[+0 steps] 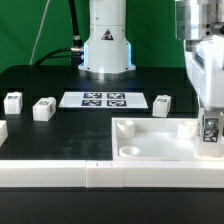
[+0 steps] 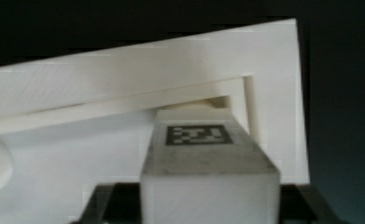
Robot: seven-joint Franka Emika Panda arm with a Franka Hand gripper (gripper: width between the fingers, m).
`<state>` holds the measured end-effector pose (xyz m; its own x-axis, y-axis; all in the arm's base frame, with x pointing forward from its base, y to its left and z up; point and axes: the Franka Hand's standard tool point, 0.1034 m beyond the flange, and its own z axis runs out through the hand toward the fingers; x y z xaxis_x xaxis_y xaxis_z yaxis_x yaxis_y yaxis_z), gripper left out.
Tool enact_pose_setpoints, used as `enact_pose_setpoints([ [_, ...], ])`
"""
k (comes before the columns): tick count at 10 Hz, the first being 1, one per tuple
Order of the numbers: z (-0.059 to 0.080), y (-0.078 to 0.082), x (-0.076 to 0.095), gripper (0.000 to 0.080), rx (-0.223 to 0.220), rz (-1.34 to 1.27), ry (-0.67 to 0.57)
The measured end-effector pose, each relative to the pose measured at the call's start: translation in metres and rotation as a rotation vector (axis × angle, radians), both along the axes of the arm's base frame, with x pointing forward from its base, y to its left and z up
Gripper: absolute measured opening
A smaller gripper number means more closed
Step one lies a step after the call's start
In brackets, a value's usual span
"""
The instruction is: Assemble one leg
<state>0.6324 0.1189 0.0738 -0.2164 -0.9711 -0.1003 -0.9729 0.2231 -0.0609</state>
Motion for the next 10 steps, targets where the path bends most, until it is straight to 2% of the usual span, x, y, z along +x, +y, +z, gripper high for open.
enact_pose_setpoints([
  [2, 0.0006, -0.0009, 0.0004, 0.0292, 0.003, -0.126, 0.008],
  [9, 0.0001, -0.0039, 0.0009, 0.0297, -0.005, -0.143, 0.002],
  [10, 0.0001, -0.0036, 0.0008, 0.0466, -0.005, -0.136, 0.001],
])
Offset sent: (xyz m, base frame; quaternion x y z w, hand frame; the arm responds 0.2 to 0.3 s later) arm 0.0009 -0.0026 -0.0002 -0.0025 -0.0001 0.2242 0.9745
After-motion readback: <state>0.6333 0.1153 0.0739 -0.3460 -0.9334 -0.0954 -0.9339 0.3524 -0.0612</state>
